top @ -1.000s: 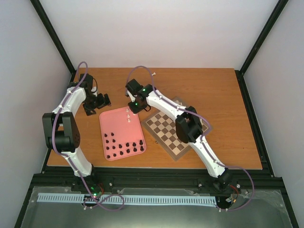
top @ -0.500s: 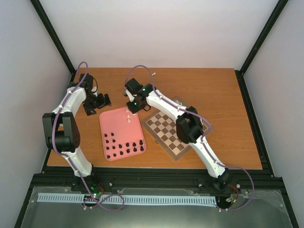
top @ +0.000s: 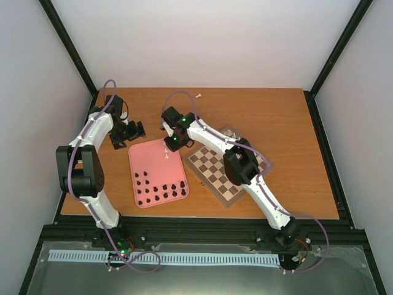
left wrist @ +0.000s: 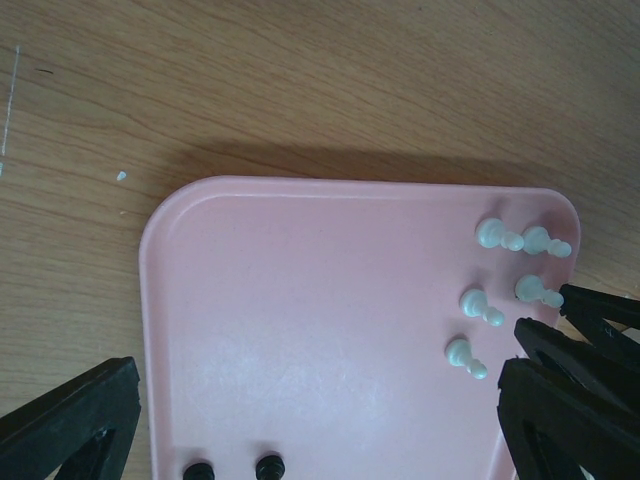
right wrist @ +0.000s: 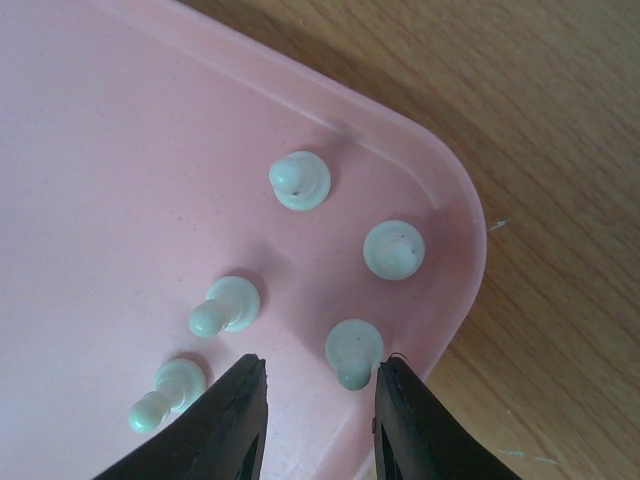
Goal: Set up the chess pieces on the board
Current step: Pick up the chess piece from the storage box.
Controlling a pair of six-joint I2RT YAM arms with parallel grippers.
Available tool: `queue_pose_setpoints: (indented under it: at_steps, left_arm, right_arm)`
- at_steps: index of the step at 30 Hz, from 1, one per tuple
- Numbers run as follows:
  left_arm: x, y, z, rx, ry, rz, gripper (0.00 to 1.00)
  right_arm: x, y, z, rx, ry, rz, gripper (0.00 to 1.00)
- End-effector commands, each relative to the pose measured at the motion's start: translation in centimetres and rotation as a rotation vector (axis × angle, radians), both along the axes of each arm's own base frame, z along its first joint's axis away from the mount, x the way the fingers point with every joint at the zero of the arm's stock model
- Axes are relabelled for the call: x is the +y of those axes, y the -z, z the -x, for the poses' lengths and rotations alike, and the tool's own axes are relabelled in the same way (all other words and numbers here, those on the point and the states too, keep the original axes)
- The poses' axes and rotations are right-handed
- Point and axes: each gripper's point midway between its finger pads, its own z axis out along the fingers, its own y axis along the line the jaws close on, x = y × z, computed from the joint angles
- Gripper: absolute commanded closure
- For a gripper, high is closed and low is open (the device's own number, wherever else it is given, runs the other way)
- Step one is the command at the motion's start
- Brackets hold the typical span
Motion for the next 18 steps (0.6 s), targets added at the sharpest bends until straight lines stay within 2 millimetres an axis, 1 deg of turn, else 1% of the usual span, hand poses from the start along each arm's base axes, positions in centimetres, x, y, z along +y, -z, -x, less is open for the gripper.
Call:
queue_pose_setpoints:
  at_steps: [1,5,11,18]
  left_arm:
    - [-0.41,-0.4,-0.38,-0.017,0.008,0.011,0.0]
    - [-0.39,-0.38,-0.39,-0.015,0.008,0.011,0.0]
    - [-0.37,-0.42,-0.29,-0.015,0.008,0.012,0.0]
    - [-0.43,-0.41,-0.32,-0.016,0.009,0.013,0.0]
  right_arm:
    - [1.05,-0.22,0.17,-0.011,-0.022,-0.022,0.68]
    - [1.01,0.32,0.19,-0.001,-0.02,-0.019,0.68]
    - [1.01,0.39,-0.18,-0.01,-0.008,-0.018,0.69]
    - [1.05,0.61,-0.22,-0.006,-0.003,-0.017,0.72]
